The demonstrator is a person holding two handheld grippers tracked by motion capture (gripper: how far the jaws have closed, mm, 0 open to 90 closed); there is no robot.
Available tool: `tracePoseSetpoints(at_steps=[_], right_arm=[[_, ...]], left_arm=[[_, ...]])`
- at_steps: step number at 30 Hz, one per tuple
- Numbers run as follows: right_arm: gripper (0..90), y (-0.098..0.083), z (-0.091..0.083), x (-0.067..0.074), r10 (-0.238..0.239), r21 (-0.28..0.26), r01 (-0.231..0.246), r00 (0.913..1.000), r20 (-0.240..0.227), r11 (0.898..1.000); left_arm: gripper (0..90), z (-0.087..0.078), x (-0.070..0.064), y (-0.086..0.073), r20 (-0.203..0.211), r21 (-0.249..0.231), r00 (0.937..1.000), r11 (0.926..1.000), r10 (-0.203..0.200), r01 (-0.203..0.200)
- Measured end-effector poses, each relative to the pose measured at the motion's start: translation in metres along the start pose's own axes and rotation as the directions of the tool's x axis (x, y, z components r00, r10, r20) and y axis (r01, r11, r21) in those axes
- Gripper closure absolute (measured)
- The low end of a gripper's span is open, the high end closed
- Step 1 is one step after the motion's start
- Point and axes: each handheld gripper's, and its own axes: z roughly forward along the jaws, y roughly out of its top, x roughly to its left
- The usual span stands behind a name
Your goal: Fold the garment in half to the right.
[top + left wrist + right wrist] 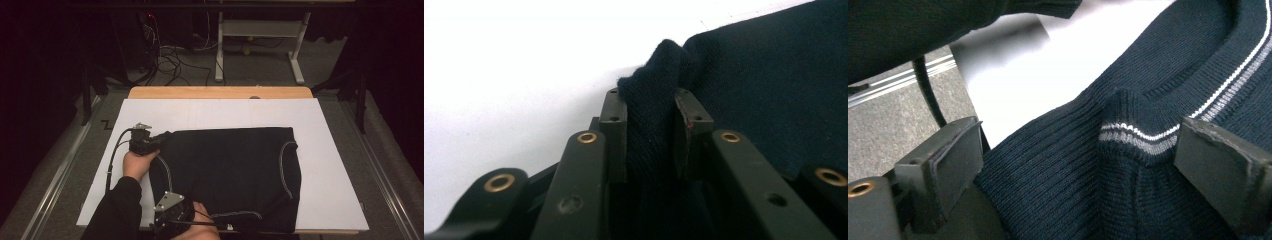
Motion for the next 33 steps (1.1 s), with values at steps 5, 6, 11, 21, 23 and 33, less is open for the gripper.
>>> tracePoseSetpoints(at_steps=[5,6,11,21,23,33], right_arm=[[6.7,0.002,0.005,0.003,0.005,0.02,-0.005,0.9997,0.023,1.0],[7.1,0.002,0.005,0.004,0.003,0.024,-0.004,0.9996,0.03,1.0],[12.0,0.004,0.006,0.007,-0.003,0.038,0.001,0.9977,0.067,0.999],[29.1,0.005,0.002,0.002,0.006,0.048,-0.011,0.9956,0.094,0.999],[32.9,0.006,0.001,0.001,0.007,0.051,-0.012,0.9951,0.099,0.999],[61.7,0.007,-0.004,-0.009,0.03,0.059,-0.037,0.992,0.122,0.998]], left_arm=[[67.6,0.0,0.001,0.0,0.004,-0.001,1.0,1.0,-0.002,0.002],[67.6,0.0,0.001,0.0,0.004,-0.001,1.0,1.0,-0.002,0.002],[67.5,0.0,0.0,0.0,0.002,-0.003,1.0,1.0,-0.002,0.002],[67.5,0.0,0.001,0.0,0.008,-0.002,0.9999,1.0,-0.008,0.008],[67.5,0.0,0.0,0.0,0.002,-0.003,1.0,1.0,-0.003,0.003],[67.4,0.0,0.0,-0.001,0.0,-0.005,1.0,1.0,-0.003,0.003]])
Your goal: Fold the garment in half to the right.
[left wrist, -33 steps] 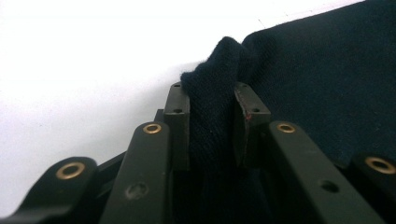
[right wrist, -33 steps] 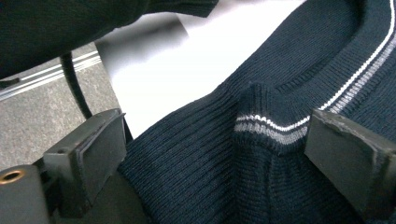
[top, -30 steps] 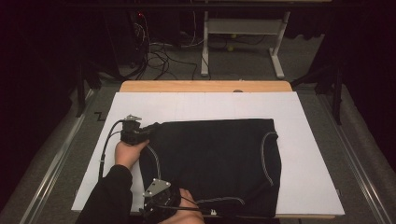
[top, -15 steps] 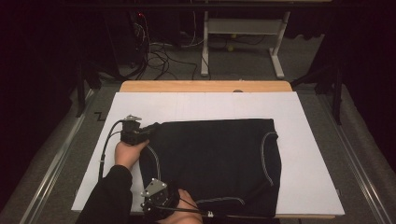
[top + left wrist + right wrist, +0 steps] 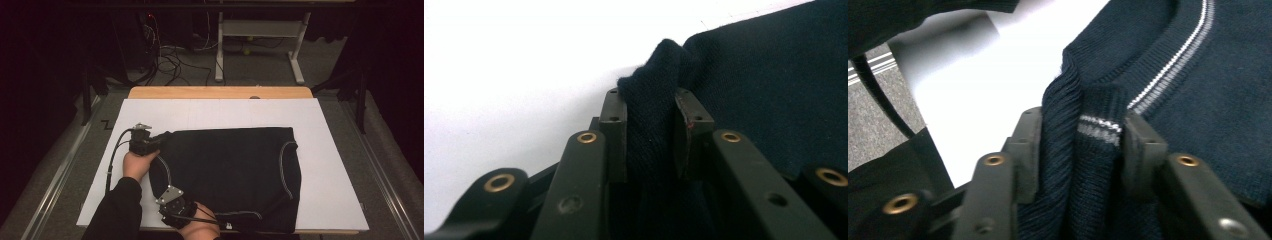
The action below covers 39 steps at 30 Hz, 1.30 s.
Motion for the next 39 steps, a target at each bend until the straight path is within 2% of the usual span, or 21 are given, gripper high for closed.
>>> tracePoseSetpoints(at_steps=[3,7,12,21,27,33,34,35,37,39], right_arm=[[68.5,-0.001,-0.001,-0.003,0.008,-0.004,-0.008,1.0,-0.002,1.0],[71.6,-0.002,-0.002,-0.004,0.023,-0.02,-0.024,0.9996,-0.014,1.0],[72.8,-0.004,-0.006,-0.005,0.023,-0.048,-0.024,0.9992,-0.034,0.999],[73.4,-0.003,-0.03,-0.007,0.008,-0.144,-0.01,0.9998,-0.016,0.99],[73.5,-0.005,-0.037,-0.011,-0.005,-0.187,0.002,0.9999,-0.012,0.982],[73.6,-0.006,-0.038,-0.01,-0.021,-0.198,0.02,0.9998,-0.001,0.98],[73.6,-0.006,-0.038,-0.01,-0.021,-0.2,0.02,0.9998,-0.002,0.98],[73.6,-0.006,-0.038,-0.01,-0.021,-0.201,0.02,0.9998,-0.003,0.979],[73.6,-0.005,-0.039,-0.011,-0.02,-0.21,0.019,0.9998,-0.005,0.978],[73.6,-0.004,-0.04,-0.012,-0.017,-0.216,0.016,0.9998,-0.005,0.976]], left_arm=[[67.4,0.0,0.0,0.0,-0.001,0.0,1.0,1.0,0.0,0.0],[67.4,0.0,0.0,0.0,0.001,0.001,1.0,1.0,-0.002,0.002],[67.3,0.0,0.001,0.0,0.005,0.001,1.0,1.0,-0.004,0.004],[67.0,-0.001,0.002,0.0,0.011,-0.001,0.9999,0.9999,-0.011,0.011],[65.0,-0.001,0.002,0.0,0.014,-0.002,0.9998,0.9999,-0.011,0.011],[61.4,0.0,-0.003,0.0,-0.021,0.002,0.9995,0.9997,0.025,-0.025],[62.3,0.0,-0.004,0.0,-0.022,0.003,0.9994,0.9997,0.026,-0.026],[67.7,0.0,-0.004,0.0,-0.015,0.004,0.9993,0.9995,0.033,-0.033],[72.4,0.0,-0.005,0.001,-0.017,0.008,0.9989,0.999,0.044,-0.044],[73.6,-0.001,-0.004,0.001,-0.011,0.006,0.9996,0.9996,0.027,-0.026]])
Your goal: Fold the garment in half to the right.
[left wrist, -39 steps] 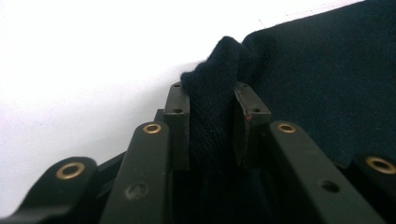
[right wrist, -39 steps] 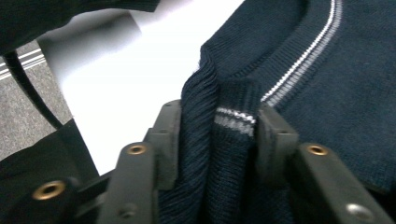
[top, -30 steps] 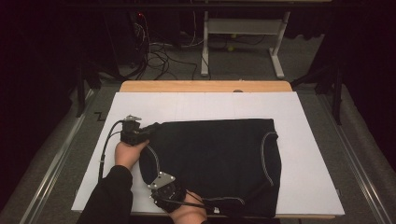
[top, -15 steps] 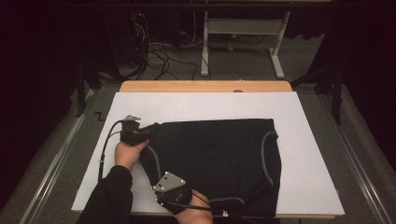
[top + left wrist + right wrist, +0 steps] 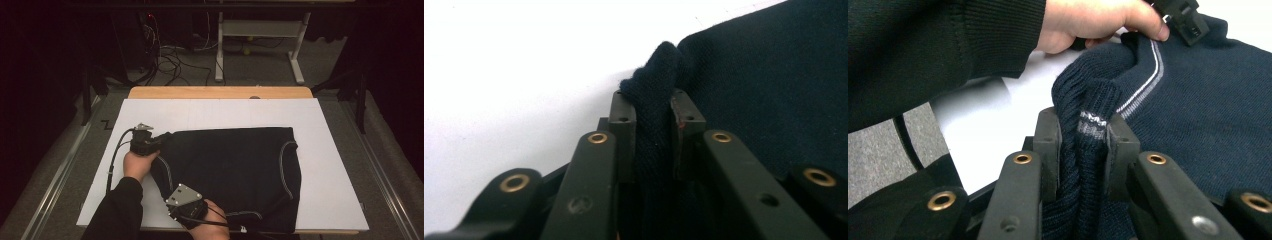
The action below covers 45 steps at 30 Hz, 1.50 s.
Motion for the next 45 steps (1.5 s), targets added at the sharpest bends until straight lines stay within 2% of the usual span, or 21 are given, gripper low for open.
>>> tracePoseSetpoints(at_steps=[2,5,8,11,14,17,20,25,31,33,41,45], right_arm=[[73.7,0.001,-0.001,-0.001,-0.001,-0.01,0.001,1.0,-0.003,1.0],[73.7,0.003,-0.003,-0.002,0.0,-0.027,0.0,1.0,0.0,1.0],[73.8,0.005,-0.006,-0.002,-0.001,-0.041,0.001,0.9999,0.01,0.999],[73.8,0.006,-0.009,-0.002,-0.009,-0.058,0.01,0.9998,0.016,0.998],[73.8,0.008,-0.011,-0.003,-0.006,-0.068,0.008,0.9998,0.021,0.998],[73.8,0.01,-0.014,-0.003,-0.015,-0.081,0.018,0.9995,0.027,0.997],[73.8,0.012,-0.016,-0.004,-0.009,-0.096,0.012,0.9995,0.029,0.995],[73.9,0.013,-0.017,-0.003,-0.011,-0.105,0.014,0.9994,0.032,0.994],[73.9,0.019,-0.017,-0.002,-0.022,-0.113,0.025,0.9993,0.032,0.993],[73.9,0.022,-0.017,-0.002,-0.021,-0.118,0.024,0.9993,0.03,0.993],[73.9,0.032,-0.006,0.005,-0.053,-0.108,0.055,0.9984,0.016,0.993],[73.9,0.035,0.001,0.011,-0.06,-0.105,0.06,0.9982,0.004,0.993]], left_arm=[[73.7,-0.002,0.002,0.001,0.012,-0.012,0.9994,0.9994,-0.033,0.033],[73.6,-0.007,0.003,0.002,0.02,-0.059,0.996,0.9943,-0.087,0.088],[73.5,-0.011,-0.003,0.006,0.002,-0.101,0.9953,0.9902,-0.096,0.096],[73.4,-0.016,-0.006,0.01,0.007,-0.145,0.9919,0.9812,-0.127,0.127],[73.4,-0.018,-0.008,0.013,0.007,-0.161,0.9916,0.9785,-0.129,0.129],[73.4,-0.02,-0.008,0.015,0.02,-0.181,0.9878,0.971,-0.155,0.156],[73.3,-0.021,-0.008,0.017,0.034,-0.187,0.9857,0.9677,-0.165,0.169],[73.2,-0.023,-0.005,0.017,0.042,-0.174,0.9845,0.969,-0.171,0.175],[73.2,-0.027,-0.004,0.018,0.048,-0.206,0.9822,0.9604,-0.181,0.187],[73.1,-0.03,-0.001,0.018,0.053,-0.215,0.9804,0.9566,-0.19,0.197],[73.0,-0.036,0.013,0.013,0.041,-0.218,0.9764,0.9518,-0.212,0.216],[73.1,-0.041,0.022,0.008,0.028,-0.207,0.9765,0.9545,-0.214,0.215]])
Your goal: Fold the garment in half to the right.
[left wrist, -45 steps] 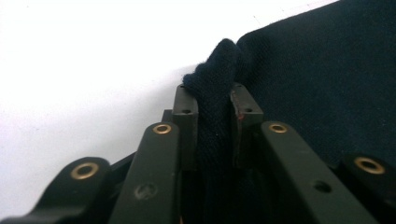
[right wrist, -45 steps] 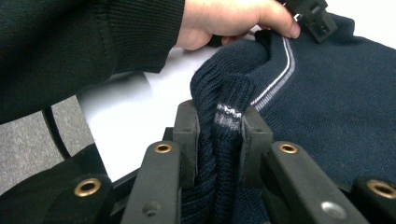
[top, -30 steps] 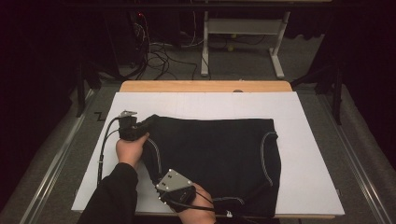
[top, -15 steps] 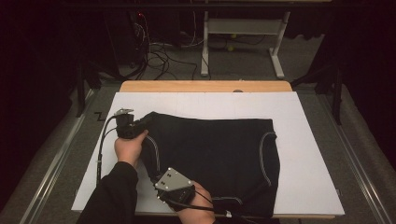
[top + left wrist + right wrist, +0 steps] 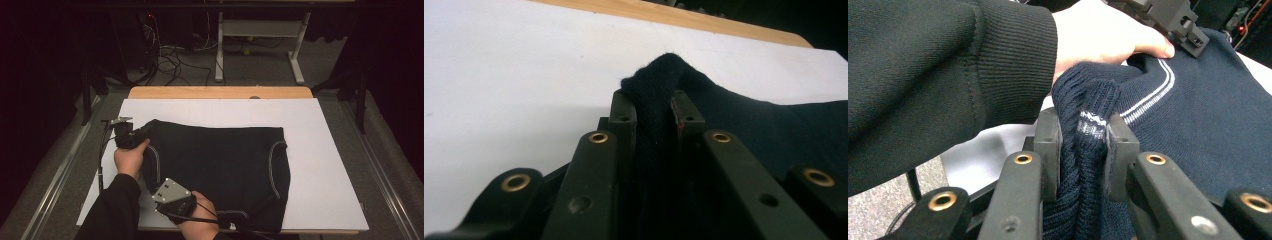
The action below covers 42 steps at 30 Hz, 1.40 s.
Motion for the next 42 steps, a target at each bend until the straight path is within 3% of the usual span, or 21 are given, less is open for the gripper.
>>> tracePoseSetpoints(at_steps=[6,12,19,26,33,42], right_arm=[[73.9,0.006,0.013,0.009,0.005,-0.007,-0.005,0.9996,-0.028,1.0],[73.9,0.017,0.025,0.019,0.0,-0.022,-0.001,0.9987,-0.051,1.0],[73.9,0.021,0.033,0.027,-0.006,-0.029,0.004,0.9977,-0.068,1.0],[73.9,0.02,0.029,0.024,-0.01,-0.031,0.009,0.9984,-0.055,0.999],[73.8,0.017,0.022,0.019,0.003,-0.046,-0.006,0.9988,-0.048,0.999],[73.7,0.009,0.003,0.008,0.028,-0.085,-0.031,0.9989,-0.038,0.996]], left_arm=[[73.0,-0.011,0.017,-0.002,-0.021,0.0,0.9998,1.0,-0.005,0.005],[72.9,-0.028,0.036,-0.005,-0.054,-0.009,0.9978,0.9992,-0.039,0.038],[73.0,-0.035,0.044,-0.007,-0.077,0.0,0.9962,0.9992,-0.04,0.04],[73.0,-0.033,0.039,-0.007,-0.085,-0.004,0.9955,0.9992,-0.041,0.041],[73.0,-0.035,0.033,-0.006,-0.12,0.023,0.992,0.9987,-0.041,0.044],[73.1,-0.035,0.005,0.006,-0.134,0.003,0.9909,1.0,-0.008,0.009]])
